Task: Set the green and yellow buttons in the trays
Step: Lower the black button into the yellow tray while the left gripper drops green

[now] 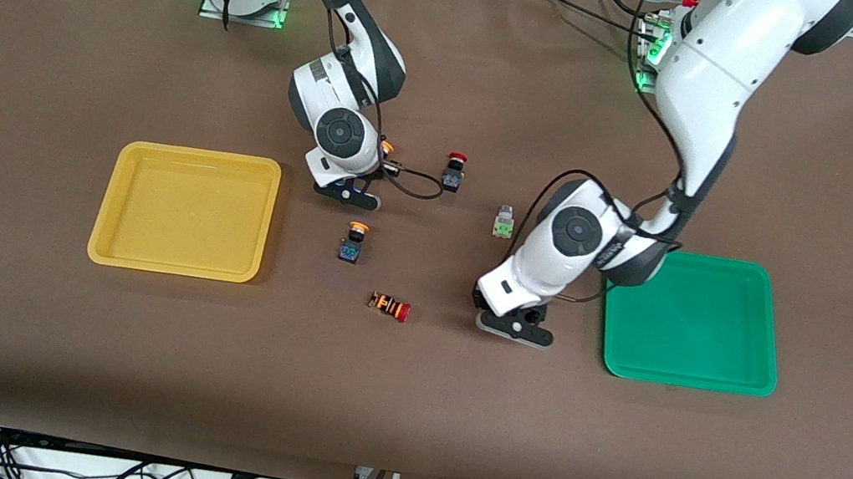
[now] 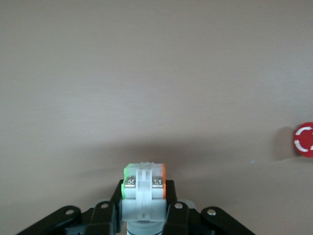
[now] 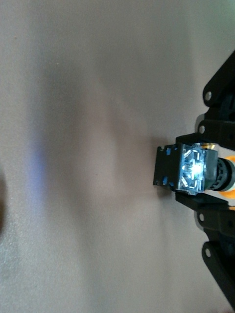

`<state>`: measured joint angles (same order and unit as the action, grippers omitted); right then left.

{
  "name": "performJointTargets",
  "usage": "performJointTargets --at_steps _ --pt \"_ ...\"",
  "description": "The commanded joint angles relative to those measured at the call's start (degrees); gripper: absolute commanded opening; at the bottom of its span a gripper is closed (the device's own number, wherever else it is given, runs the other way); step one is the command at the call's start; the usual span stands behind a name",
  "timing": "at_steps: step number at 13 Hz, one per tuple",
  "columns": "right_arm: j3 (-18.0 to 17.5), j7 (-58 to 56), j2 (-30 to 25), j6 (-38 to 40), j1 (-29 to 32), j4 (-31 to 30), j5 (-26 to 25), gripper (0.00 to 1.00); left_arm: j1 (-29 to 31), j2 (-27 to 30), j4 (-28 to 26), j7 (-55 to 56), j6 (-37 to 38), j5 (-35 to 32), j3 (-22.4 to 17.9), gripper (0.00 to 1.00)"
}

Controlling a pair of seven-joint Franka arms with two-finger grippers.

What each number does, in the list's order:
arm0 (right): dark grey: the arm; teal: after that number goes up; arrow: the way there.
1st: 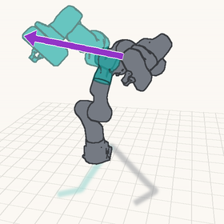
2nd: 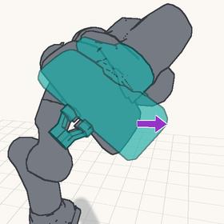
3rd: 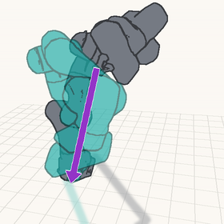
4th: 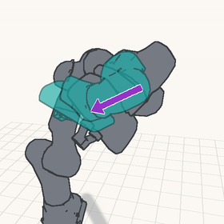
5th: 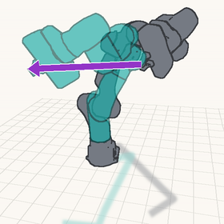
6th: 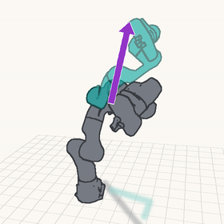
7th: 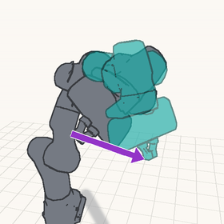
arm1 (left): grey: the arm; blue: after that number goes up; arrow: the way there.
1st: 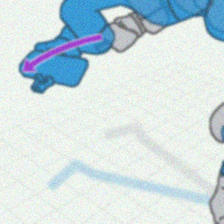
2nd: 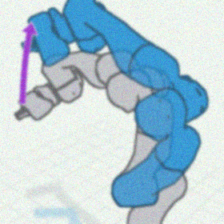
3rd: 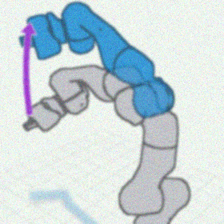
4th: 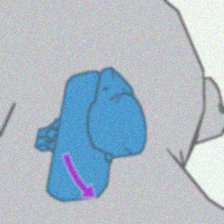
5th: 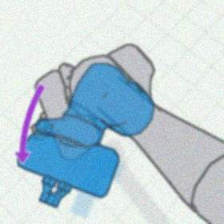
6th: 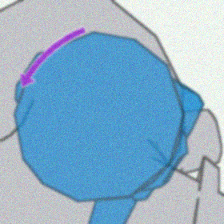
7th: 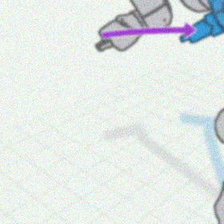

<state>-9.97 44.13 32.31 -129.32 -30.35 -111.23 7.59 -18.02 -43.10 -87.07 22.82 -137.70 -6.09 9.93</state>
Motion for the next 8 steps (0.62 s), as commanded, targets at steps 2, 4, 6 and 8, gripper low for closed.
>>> performJointTargets --at_steps 2,4,6,8 --pt "0.21 -1.06 -3.82 0.46 0.99 -0.14 0.93 0.0 7.54 9.51 -1.79 -9.15 19.44 -0.94 0.26 0.0" --pt "5.19 -7.87 -5.24 7.03 2.14 3.28 0.84 0.0 13.25 9.7 -2.14 -21.02 27.02 -0.94 0.18 0.0" --pt "13.27 -19.64 -6.64 13.45 2.14 5.23 0.93 0.0 16.61 8.56 -4.85 -26.58 26.79 -1.03 0.18 0.0" --pt "20.74 -30.28 -7.26 15.23 2.14 5.23 0.84 0.0 17.49 6.63 -5.92 -26.61 26.35 -5.3 -0.09 0.0"
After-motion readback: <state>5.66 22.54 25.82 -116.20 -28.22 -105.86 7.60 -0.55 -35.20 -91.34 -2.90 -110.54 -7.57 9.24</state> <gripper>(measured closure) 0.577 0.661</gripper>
